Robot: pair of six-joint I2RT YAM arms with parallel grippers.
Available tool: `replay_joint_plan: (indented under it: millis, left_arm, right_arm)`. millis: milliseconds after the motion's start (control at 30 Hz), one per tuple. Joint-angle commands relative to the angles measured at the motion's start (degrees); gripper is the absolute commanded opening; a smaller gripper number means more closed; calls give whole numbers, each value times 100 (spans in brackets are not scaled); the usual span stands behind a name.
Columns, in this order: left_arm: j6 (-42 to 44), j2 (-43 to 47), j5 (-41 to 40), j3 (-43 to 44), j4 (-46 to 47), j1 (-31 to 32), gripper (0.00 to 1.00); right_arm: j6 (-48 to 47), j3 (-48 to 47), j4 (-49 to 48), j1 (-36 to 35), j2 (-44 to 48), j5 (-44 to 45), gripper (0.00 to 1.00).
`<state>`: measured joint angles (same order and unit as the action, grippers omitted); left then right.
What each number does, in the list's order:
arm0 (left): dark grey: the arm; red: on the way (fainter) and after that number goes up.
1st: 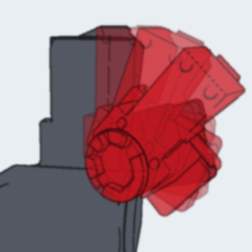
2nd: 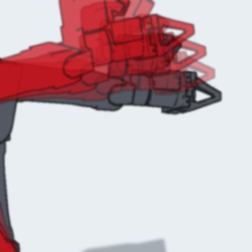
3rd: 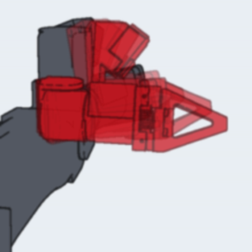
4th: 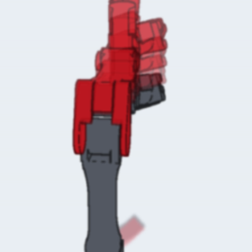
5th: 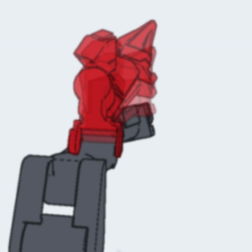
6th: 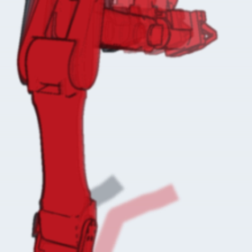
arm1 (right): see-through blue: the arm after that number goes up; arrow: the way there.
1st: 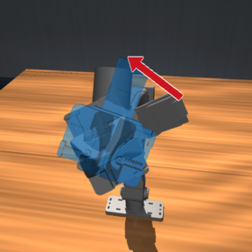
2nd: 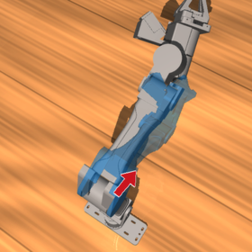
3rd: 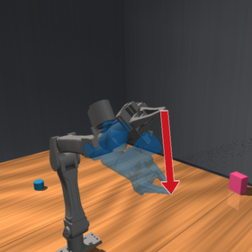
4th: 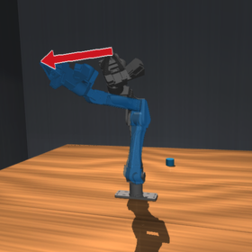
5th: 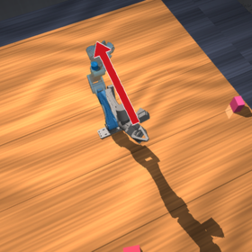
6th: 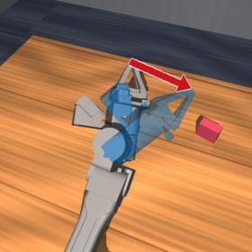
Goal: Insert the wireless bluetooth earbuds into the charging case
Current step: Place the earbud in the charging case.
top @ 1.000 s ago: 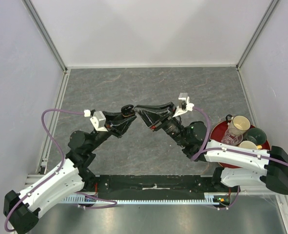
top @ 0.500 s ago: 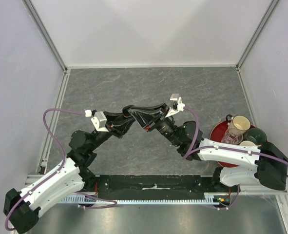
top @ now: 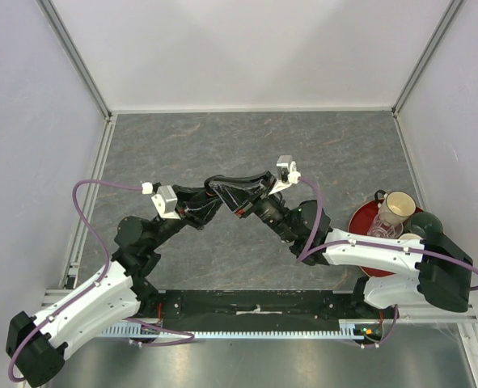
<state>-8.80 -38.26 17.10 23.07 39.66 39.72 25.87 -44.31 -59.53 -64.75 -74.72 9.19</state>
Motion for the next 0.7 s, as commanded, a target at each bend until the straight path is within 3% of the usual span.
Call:
replay_joint_plan:
  millis: [0,667]
  left_arm:
    - [-122,38,74,13,385,0,2]
    - [-140,143,-76,-74,613,0,2]
  right_arm:
    - [-12,-235,-296,-55,-34,13,0]
    - [-530,-200,81,-301,-104,452,0]
